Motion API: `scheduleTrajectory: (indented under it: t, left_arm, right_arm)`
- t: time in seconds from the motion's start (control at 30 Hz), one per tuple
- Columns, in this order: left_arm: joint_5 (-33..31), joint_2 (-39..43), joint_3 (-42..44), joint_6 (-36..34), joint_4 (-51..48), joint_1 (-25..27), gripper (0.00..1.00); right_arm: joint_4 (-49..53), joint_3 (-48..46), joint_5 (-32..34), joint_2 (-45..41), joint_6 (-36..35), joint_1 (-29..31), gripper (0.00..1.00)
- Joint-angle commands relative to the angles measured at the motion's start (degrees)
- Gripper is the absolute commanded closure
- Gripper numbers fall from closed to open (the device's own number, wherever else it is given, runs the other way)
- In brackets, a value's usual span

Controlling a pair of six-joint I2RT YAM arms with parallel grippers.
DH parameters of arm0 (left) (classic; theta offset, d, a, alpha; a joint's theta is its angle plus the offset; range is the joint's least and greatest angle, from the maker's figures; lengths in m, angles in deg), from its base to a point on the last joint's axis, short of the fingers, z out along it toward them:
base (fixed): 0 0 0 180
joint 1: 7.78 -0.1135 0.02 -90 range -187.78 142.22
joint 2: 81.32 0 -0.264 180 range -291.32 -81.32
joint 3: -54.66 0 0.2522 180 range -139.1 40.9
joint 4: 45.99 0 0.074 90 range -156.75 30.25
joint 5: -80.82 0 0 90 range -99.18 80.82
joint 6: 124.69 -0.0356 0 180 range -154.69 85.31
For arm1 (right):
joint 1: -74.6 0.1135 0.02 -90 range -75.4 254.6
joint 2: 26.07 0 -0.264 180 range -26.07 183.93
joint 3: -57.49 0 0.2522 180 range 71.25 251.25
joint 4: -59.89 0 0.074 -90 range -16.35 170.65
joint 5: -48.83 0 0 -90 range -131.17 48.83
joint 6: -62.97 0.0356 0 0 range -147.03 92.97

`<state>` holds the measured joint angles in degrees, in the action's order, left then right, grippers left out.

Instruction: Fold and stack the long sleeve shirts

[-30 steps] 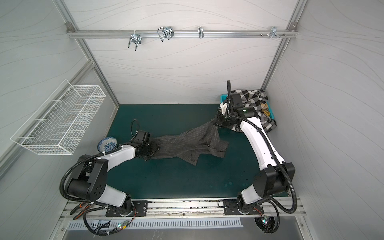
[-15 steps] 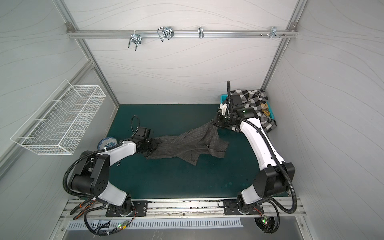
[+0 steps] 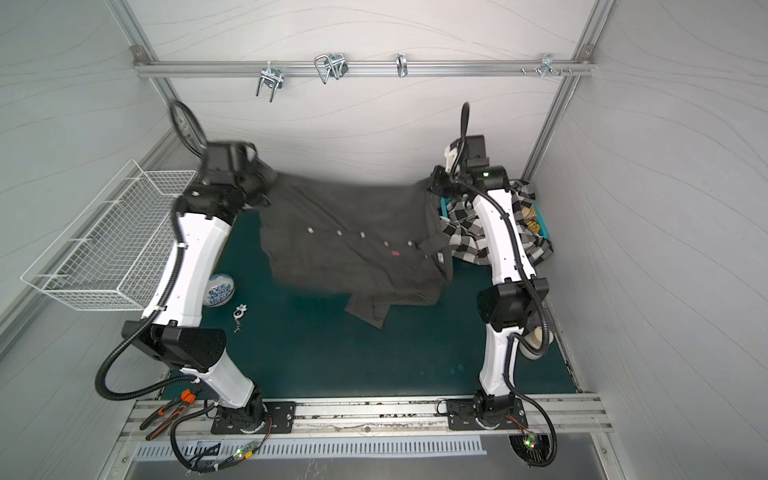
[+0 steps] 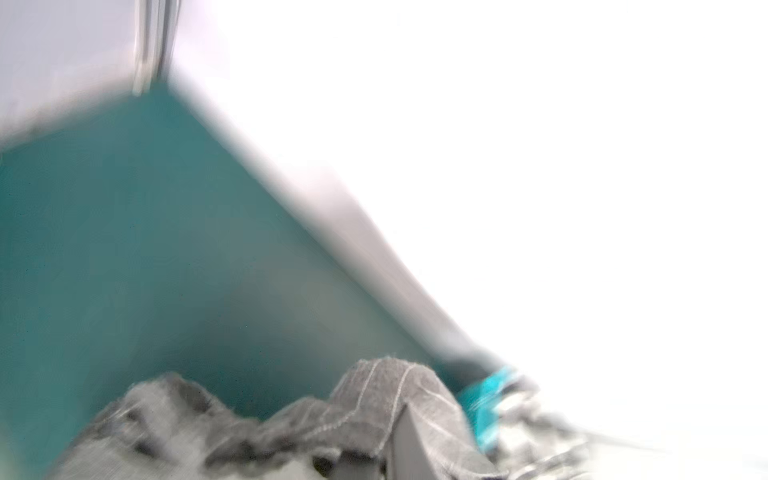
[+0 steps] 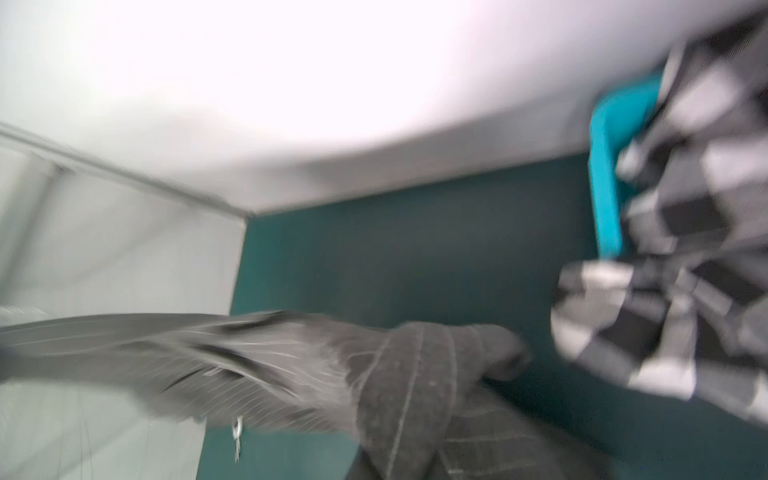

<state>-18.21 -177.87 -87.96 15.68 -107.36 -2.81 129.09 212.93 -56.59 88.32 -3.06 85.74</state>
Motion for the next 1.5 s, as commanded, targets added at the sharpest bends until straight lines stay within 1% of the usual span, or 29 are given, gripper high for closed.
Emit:
scheduleTrajectory:
  t: [0.0, 0.03, 0.07, 0.1, 0.13, 0.17, 0.2, 0.23, 0.27, 0.33, 0.4, 0.47, 0.5, 0.57, 0.63, 0.7, 0.8, 0.87, 0.93, 0.97, 1.0, 1.07, 1.1, 1.2, 1.27, 1.47]
  left_arm:
    - [-0.15, 1.29, -8.15, 1.95, -13.20, -1.72, 1.00]
    - [0.90, 3.28, -4.88, 2.20, -12.89, -1.72, 1.00]
    - [2.04, 6.90, 1.16, 2.92, -11.55, -1.70, 1.00]
    - [3.23, 11.63, 11.35, 3.72, -7.69, -1.72, 1.00]
    - [4.89, 16.20, 20.40, 4.74, -3.87, -1.71, 1.00]
    - [6.26, 20.99, 31.17, 6.22, -0.38, -1.72, 1.00]
    - [8.41, 25.33, 40.04, 7.10, 2.13, -1.72, 1.00]
    - [10.59, 28.30, 48.56, 7.70, 4.54, -1.64, 1.00]
    - [14.19, 31.22, 56.50, 8.63, 6.84, -1.19, 1.00]
    - [18.45, 35.11, 70.80, 9.44, 8.89, -0.23, 1.00]
    - [19.84, 39.22, 83.63, 10.11, 10.04, -0.05, 1.00]
    - [19.90, 42.68, 91.53, 9.86, 10.42, -0.05, 1.00]
    - [19.30, 44.11, 93.87, 8.95, 9.44, -0.05, 1.00]
    - [19.13, 46.22, 96.31, 7.80, 7.20, -0.04, 1.00]
    - [19.54, 48.07, 97.44, 7.49, 5.19, -0.05, 1.00]
    - [19.68, 49.70, 97.42, 7.55, 2.75, -0.05, 1.00]
    - [19.47, 52.04, 96.57, 7.47, 0.60, -0.06, 1.00]
    - [18.71, 52.47, 95.85, 6.67, 0.05, -0.14, 1.00]
    - [18.52, 51.52, 95.31, 5.76, -0.18, -0.14, 1.00]
    - [18.49, 50.62, 95.20, 5.23, -0.40, -0.14, 1.00]
    - [18.81, 49.80, 95.13, 4.99, -0.25, -0.22, 1.00]
    - [19.04, 48.46, 95.37, 4.65, 0.34, -0.39, 1.00]
    - [18.98, 47.99, 95.61, 4.64, 0.79, -0.48, 1.00]
    - [19.34, 47.02, 96.36, 4.78, 2.21, -1.17, 1.00]
    - [19.58, 46.59, 96.70, 4.91, 2.75, -1.52, 1.00]
    - [20.03, 46.59, 97.68, 4.48, 2.75, -2.42, 1.00]
  right_arm:
    - [-2.29, -0.92, -1.30, -9.73, 0.04, -1.64, 0.99]
    - [-5.07, -6.58, -1.79, -12.75, -0.21, -1.58, 0.95]
    - [-8.44, -14.78, -2.24, -17.36, -0.24, -1.44, 0.85]
    - [-11.38, -23.39, -2.54, -21.19, -0.28, -1.26, 0.71]
    - [-13.07, -30.32, -2.18, -24.80, -0.25, -1.08, 0.61]
    - [-14.16, -38.26, -0.90, -28.63, -0.17, -1.06, 0.48]
    - [-15.17, -45.37, -0.50, -32.25, 0.39, -1.07, 0.42]
    - [-16.01, -52.81, -0.40, -35.30, 1.15, -1.10, 0.39]
    - [-16.64, -60.28, -0.14, -38.83, 1.86, -1.04, 0.34]
    - [-17.86, -72.98, 0.37, -44.62, 4.08, -0.93, 0.26]
    - [-17.95, -83.21, -0.46, -48.30, 4.94, -0.33, 0.23]
    - [-16.14, -88.96, 2.00, -49.63, 3.89, 0.81, 0.21]
    - [-16.07, -90.81, 1.80, -50.03, 3.04, 1.33, 0.20]
    - [-16.51, -91.67, 1.31, -49.47, 1.90, 2.62, 0.19]
    - [-15.48, -88.46, 2.07, -45.17, -0.35, 5.91, 0.18]
    - [-15.26, -84.38, 4.40, -39.45, -1.61, 9.53, 0.16]
    - [-16.19, -76.75, 7.21, -28.35, -1.99, 12.64, 0.13]
    - [-16.07, -70.81, 9.95, -20.63, -0.99, 12.86, 0.15]
    - [-17.89, -65.85, 10.53, -14.49, -2.01, 12.81, 0.20]
    - [-19.30, -63.61, 9.99, -11.64, -3.17, 13.24, 0.23]
    - [-19.80, -61.11, 10.40, -8.85, -5.18, 14.09, 0.23]
    - [-17.05, -55.31, 14.22, -3.74, -9.85, 16.36, 0.23]
    - [-15.65, -52.85, 17.22, -1.42, -11.67, 17.60, 0.22]
    - [-13.45, -48.68, 23.39, 3.50, -15.14, 20.31, 0.20]
    - [-12.99, -47.53, 26.30, 5.58, -16.32, 21.54, 0.18]
    - [-13.80, -47.86, 33.35, 7.99, -18.16, 24.31, 0.12]
